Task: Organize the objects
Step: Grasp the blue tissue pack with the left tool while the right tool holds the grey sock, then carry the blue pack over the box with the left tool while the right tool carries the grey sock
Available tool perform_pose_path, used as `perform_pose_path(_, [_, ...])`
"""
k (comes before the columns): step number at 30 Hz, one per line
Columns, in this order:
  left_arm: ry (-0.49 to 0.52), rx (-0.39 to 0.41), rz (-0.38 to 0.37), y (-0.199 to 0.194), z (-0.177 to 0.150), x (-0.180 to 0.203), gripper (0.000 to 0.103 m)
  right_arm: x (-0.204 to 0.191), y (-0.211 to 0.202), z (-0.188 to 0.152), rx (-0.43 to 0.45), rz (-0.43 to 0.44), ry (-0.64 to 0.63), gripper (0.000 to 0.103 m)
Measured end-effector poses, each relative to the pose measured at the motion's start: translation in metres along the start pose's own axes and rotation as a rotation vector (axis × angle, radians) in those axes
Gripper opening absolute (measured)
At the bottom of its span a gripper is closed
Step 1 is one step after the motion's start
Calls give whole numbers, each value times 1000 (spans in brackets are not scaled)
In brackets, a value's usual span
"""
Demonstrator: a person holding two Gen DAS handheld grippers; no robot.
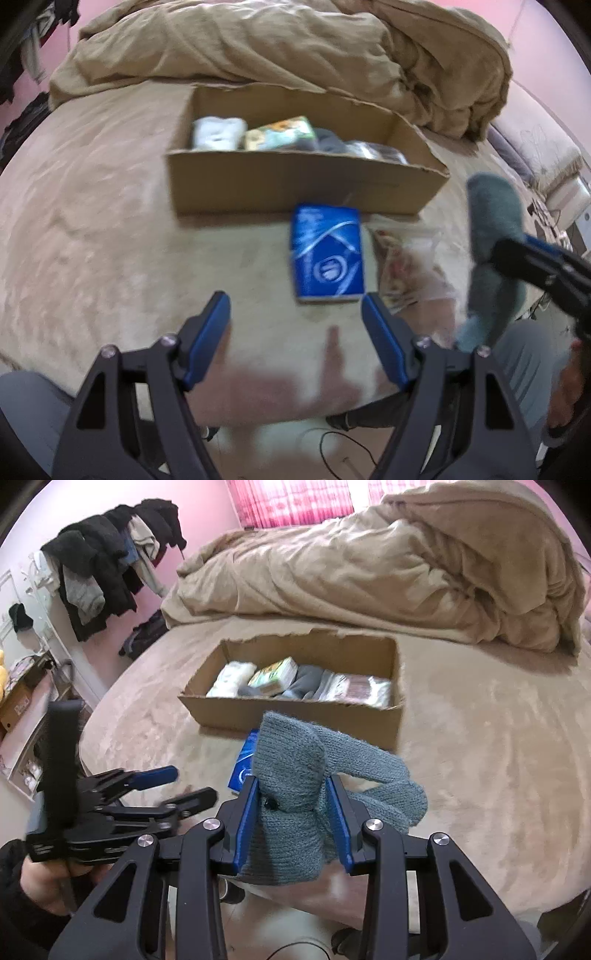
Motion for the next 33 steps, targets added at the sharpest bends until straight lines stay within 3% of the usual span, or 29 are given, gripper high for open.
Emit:
perform_pose_path(14, [94, -35, 82, 65, 21, 21, 73, 71, -8, -8, 31, -57, 106, 39])
perform_pose_path(18, [96, -18, 109, 63, 23, 16, 55, 79, -7, -10, 32, -59, 119, 39])
perform_pose_path(24, [77, 5, 107, 38, 22, 5, 50, 73, -16, -9, 43, -57, 111, 39])
perform_pose_path(33, [55, 100, 69, -49, 13, 0, 50, 35, -46, -3, 64, -49, 48, 40])
Point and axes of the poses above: each gripper's, at about its wrist camera, not at the fingertips, and y roughly the way its jaws point, x to its right, z to its top, the point moved 8 cm from there along y, roughly the way its jaws point, and after that the axes turned 2 degrees about -y, right-handed, at the moved point
